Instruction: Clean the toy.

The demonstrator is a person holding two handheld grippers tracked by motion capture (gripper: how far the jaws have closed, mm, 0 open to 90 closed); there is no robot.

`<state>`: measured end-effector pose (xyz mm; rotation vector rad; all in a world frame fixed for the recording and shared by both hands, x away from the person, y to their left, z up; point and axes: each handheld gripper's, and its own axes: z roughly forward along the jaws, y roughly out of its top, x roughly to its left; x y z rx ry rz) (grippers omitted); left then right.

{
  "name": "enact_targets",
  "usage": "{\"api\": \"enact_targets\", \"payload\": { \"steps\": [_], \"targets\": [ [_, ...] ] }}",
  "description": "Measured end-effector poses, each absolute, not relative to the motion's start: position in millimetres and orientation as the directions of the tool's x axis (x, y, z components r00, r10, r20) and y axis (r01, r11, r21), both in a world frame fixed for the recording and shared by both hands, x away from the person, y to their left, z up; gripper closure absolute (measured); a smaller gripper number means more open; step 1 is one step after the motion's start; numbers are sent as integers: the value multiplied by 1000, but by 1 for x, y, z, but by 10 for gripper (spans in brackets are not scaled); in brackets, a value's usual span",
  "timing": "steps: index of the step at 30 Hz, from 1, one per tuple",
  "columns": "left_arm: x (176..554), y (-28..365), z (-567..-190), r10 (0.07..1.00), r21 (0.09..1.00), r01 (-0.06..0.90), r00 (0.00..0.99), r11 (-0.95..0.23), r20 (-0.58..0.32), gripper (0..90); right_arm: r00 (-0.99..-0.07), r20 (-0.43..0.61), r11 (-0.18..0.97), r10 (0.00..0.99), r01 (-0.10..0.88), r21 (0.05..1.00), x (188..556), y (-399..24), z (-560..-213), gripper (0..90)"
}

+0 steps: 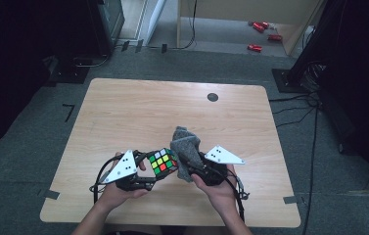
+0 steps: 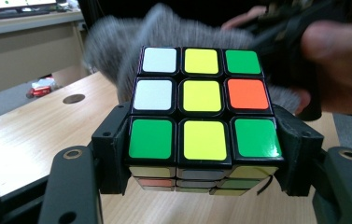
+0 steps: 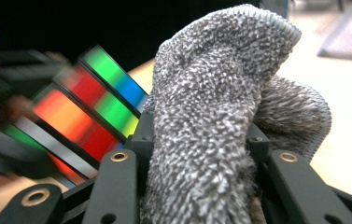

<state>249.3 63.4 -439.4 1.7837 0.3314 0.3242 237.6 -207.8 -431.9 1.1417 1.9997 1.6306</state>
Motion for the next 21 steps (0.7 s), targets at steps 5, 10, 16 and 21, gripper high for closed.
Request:
{"api": "enact_targets", "payload": {
  "steps": [5, 10, 16, 21],
  "targets": [
    [251, 61, -443, 387, 966, 50, 920, -255, 55, 346, -626, 221, 24, 748, 357, 934, 237, -212, -429, 607],
    [248, 55, -445, 367, 963, 47, 928, -264, 55, 346, -691, 210, -23, 692, 269, 963, 225, -207, -412, 592],
    [249, 59, -442, 371, 970, 58, 928, -237, 35, 346, -682, 246, -22, 689, 320, 947, 231, -207, -423, 604],
    [251, 66, -439, 381, 978, 73, 925, -194, 6, 346, -639, 217, 49, 738, 372, 927, 238, -210, -435, 626]
  ]
}}
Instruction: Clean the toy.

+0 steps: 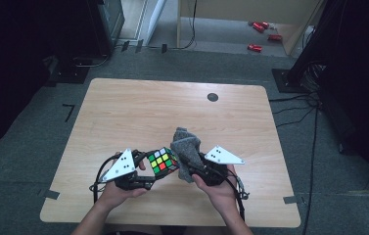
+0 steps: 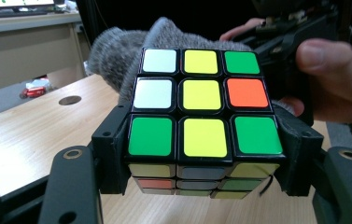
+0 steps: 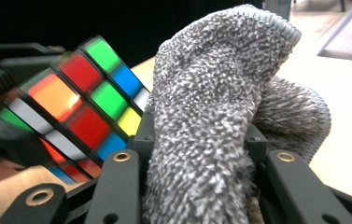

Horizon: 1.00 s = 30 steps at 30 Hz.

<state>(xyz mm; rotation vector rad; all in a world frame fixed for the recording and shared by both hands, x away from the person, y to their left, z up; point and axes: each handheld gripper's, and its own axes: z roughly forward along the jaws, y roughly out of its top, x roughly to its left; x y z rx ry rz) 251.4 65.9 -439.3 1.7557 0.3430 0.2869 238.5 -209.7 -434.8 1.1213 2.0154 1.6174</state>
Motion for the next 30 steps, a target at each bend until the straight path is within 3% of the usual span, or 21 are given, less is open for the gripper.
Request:
{"api": "enact_targets", "payload": {
  "steps": [9, 20, 26, 30],
  "targets": [
    [246, 56, -441, 355, 970, 42, 934, -240, 48, 346, -693, 234, -55, 682, 271, 961, 220, -207, -405, 636],
    [252, 67, -439, 383, 978, 70, 924, -194, 10, 346, -624, 302, 1, 721, 436, 900, 239, -210, -435, 637],
    [252, 64, -443, 369, 972, 67, 929, -227, 22, 346, -653, 311, -62, 690, 375, 925, 230, -213, -415, 634],
    [247, 59, -441, 361, 969, 47, 932, -243, 45, 346, -680, 288, -30, 674, 364, 931, 227, -206, -415, 632]
  ]
}}
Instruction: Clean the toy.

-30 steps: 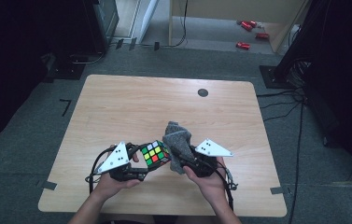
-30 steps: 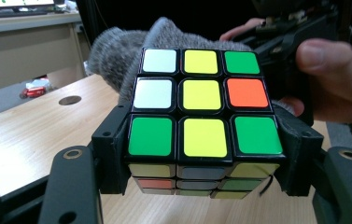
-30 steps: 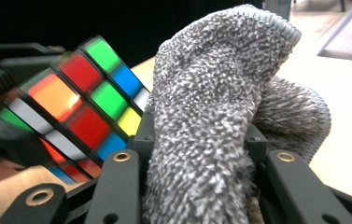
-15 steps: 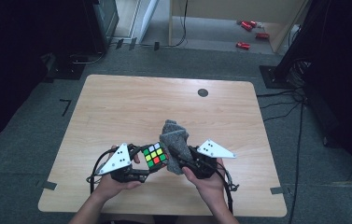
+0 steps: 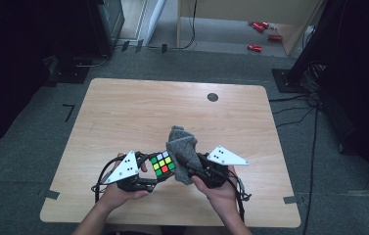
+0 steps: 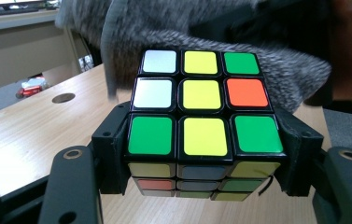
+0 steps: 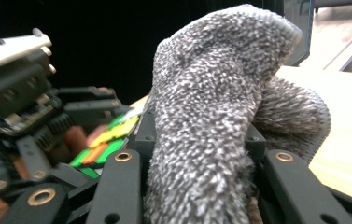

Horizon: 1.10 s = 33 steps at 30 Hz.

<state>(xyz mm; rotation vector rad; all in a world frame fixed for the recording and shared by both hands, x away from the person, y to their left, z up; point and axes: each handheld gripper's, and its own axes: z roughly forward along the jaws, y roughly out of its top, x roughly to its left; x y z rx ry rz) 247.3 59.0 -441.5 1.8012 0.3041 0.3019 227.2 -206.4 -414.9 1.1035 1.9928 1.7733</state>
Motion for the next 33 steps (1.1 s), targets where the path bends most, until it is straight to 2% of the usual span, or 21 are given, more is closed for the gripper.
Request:
{"api": "enact_targets", "payload": {
  "steps": [5, 9, 11, 14, 15, 18, 22, 27, 28, 33],
  "targets": [
    [250, 67, -438, 373, 976, 71, 928, -204, 10, 344, -641, 326, -27, 695, 430, 902, 235, -206, -433, 633],
    [253, 73, -436, 385, 986, 87, 923, -145, -25, 345, -640, 293, 83, 710, 489, 868, 242, -202, -446, 631],
    [254, 76, -434, 396, 987, 87, 918, -134, -27, 346, -656, 273, 102, 704, 474, 875, 241, -200, -446, 631],
    [256, 78, -436, 406, 985, 94, 913, -142, -28, 346, -658, 241, 31, 713, 374, 927, 235, -207, -431, 630],
    [256, 79, -436, 405, 985, 96, 914, -141, -31, 346, -658, 241, 31, 713, 374, 927, 235, -207, -431, 630],
    [255, 75, -437, 390, 982, 90, 921, -166, -19, 345, -663, 270, -77, 698, 306, 949, 228, -215, -419, 629],
    [250, 65, -438, 357, 975, 63, 934, -214, 18, 345, -707, 258, -79, 658, 276, 958, 224, -209, -414, 624],
    [250, 67, -436, 346, 980, 70, 938, -188, 0, 345, -709, 275, -63, 649, 310, 949, 228, -208, -422, 622],
    [251, 69, -435, 349, 983, 79, 937, -168, -16, 345, -690, 248, -1, 680, 337, 941, 232, -207, -428, 624],
    [256, 78, -433, 384, 987, 115, 921, -108, -65, 345, -682, 228, 54, 695, 366, 929, 238, -206, -440, 628]
  ]
}}
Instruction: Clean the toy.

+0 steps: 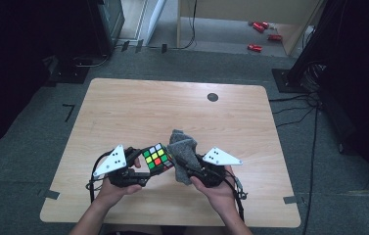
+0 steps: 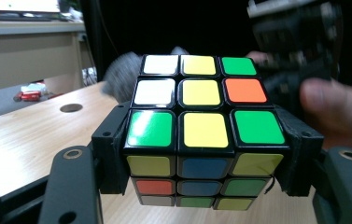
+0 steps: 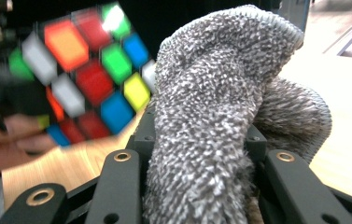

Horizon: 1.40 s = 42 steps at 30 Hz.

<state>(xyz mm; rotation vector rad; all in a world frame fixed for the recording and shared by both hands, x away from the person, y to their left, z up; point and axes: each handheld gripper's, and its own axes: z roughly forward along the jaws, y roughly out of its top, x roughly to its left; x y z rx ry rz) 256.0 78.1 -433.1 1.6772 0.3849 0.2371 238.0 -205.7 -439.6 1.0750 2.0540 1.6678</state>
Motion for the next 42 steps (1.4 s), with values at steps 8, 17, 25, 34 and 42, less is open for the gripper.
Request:
{"api": "enact_targets", "payload": {
  "steps": [8, 17, 25, 34, 42],
  "targets": [
    [259, 85, -430, 416, 986, 167, 898, -12, -147, 345, -748, 161, 130, 644, 314, 941, 228, -182, -444, 637],
    [260, 84, -430, 440, 981, 194, 881, 0, -174, 344, -833, 99, 253, 545, 276, 927, 217, -157, -452, 647],
    [263, 88, -429, 433, 975, 221, 877, 26, -210, 345, -739, 152, 139, 657, 317, 938, 227, -177, -452, 646],
    [262, 82, -433, 430, 972, 235, 876, 14, -218, 345, -789, 131, 178, 600, 291, 940, 217, -161, -456, 644],
    [263, 88, -431, 446, 973, 229, 869, 18, -213, 345, -778, 127, 187, 615, 301, 935, 221, -167, -456, 641]
  ]
}}
